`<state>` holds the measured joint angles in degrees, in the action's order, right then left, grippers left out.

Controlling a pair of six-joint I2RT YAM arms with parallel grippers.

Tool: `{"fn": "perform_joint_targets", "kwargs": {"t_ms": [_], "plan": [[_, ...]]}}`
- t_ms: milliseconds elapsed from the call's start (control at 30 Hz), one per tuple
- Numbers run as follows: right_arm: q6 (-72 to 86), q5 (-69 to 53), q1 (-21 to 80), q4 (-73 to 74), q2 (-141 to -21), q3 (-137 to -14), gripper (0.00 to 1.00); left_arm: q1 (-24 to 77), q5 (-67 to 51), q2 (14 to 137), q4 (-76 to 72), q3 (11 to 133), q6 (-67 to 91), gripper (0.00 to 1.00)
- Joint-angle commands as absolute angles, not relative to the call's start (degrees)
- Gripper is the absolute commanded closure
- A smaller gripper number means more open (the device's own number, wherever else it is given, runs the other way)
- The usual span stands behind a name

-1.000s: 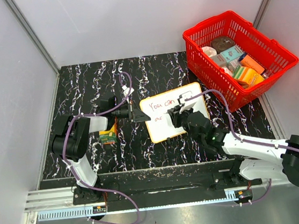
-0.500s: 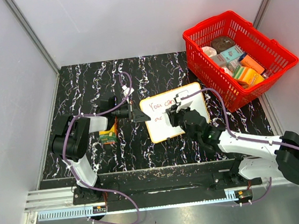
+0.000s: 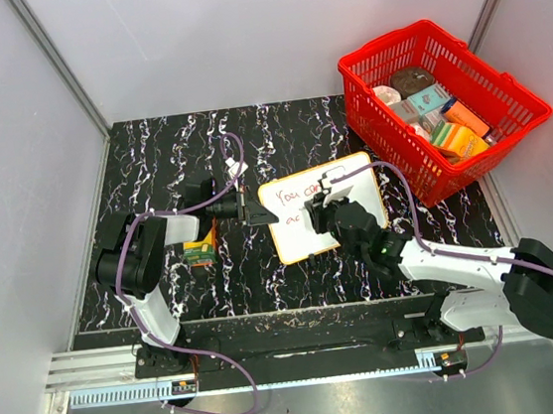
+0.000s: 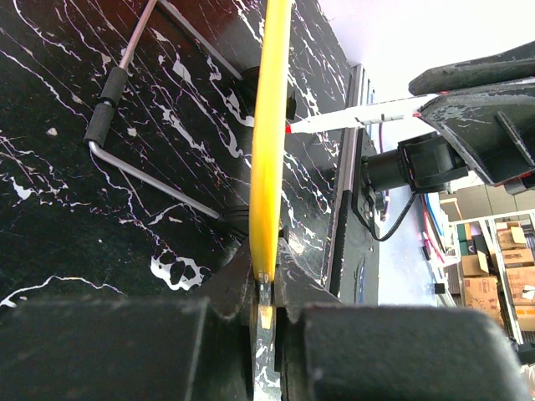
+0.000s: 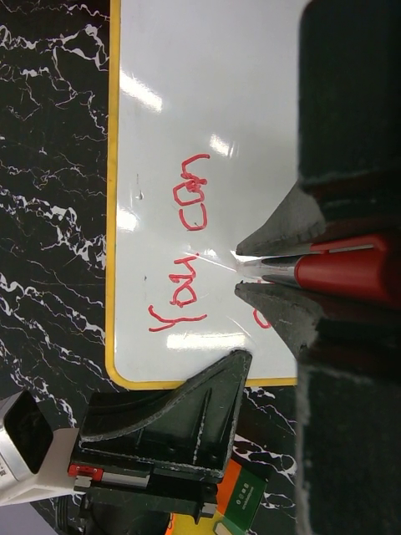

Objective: Write a sentence on the whiteboard

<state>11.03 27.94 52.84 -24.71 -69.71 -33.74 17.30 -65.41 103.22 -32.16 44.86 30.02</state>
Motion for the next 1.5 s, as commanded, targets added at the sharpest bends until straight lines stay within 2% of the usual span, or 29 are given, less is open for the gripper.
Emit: {"fn": "perform_joint_targets", "kwargs": {"t_ms": [0, 767, 1467], "plan": [[11.9, 28.3, 52.6, -24.3, -68.4, -34.3, 1.0, 17.8, -67.9, 100.6, -32.1, 45.9, 29.0, 1.0], [14.9, 24.7, 52.6, -20.6, -65.2, -30.5, 1.0, 17.8, -67.7, 100.6, -30.1, 46.4, 27.5, 1.0], [12.8, 27.5, 52.6, -22.8, -67.1, -34.0, 1.0, 17.8, -67.5, 100.5, -29.9, 46.2, 27.2, 1.0]]}}
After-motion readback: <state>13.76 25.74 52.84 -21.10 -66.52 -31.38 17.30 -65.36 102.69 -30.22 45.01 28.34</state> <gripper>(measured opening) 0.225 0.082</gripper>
